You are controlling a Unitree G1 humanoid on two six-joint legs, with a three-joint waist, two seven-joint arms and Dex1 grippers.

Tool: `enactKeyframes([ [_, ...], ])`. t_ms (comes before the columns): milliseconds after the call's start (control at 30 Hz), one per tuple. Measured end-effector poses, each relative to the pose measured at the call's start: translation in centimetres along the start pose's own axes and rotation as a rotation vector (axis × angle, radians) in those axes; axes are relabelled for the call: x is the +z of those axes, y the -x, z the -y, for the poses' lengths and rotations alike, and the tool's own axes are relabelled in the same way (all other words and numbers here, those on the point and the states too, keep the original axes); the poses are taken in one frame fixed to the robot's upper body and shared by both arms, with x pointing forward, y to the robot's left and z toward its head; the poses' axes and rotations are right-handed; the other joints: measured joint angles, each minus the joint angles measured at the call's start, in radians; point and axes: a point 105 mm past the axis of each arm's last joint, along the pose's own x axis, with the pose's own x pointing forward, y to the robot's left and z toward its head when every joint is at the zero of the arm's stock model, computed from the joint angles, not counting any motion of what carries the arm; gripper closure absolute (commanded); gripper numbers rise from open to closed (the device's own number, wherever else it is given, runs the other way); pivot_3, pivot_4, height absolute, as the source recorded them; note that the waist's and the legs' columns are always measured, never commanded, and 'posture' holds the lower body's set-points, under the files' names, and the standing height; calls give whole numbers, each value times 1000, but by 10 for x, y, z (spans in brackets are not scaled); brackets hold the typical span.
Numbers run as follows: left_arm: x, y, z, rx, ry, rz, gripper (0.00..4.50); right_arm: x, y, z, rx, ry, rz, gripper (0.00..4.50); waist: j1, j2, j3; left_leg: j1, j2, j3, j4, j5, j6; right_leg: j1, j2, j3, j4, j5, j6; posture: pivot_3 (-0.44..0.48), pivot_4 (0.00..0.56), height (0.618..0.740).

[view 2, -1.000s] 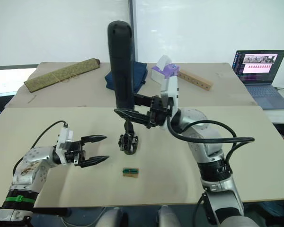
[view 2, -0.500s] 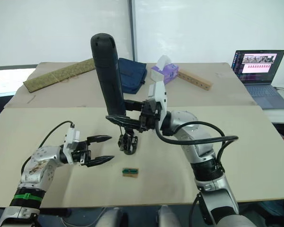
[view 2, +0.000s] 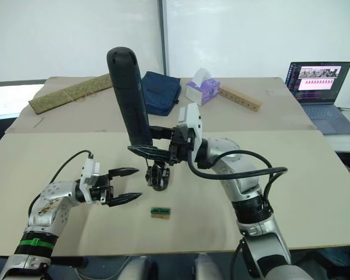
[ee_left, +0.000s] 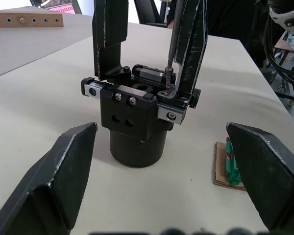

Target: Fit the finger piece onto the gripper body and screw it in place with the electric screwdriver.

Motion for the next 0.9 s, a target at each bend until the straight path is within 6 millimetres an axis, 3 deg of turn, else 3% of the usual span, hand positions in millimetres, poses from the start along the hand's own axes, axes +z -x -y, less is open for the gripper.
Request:
enactKeyframes([
  [900,0,-17,0,11,-13,-1,0,2,-2,4,5,18,-7,2597,0,0,0,0,0,-2,0,0,0,0,0,0,0,0,0,0,150,740],
])
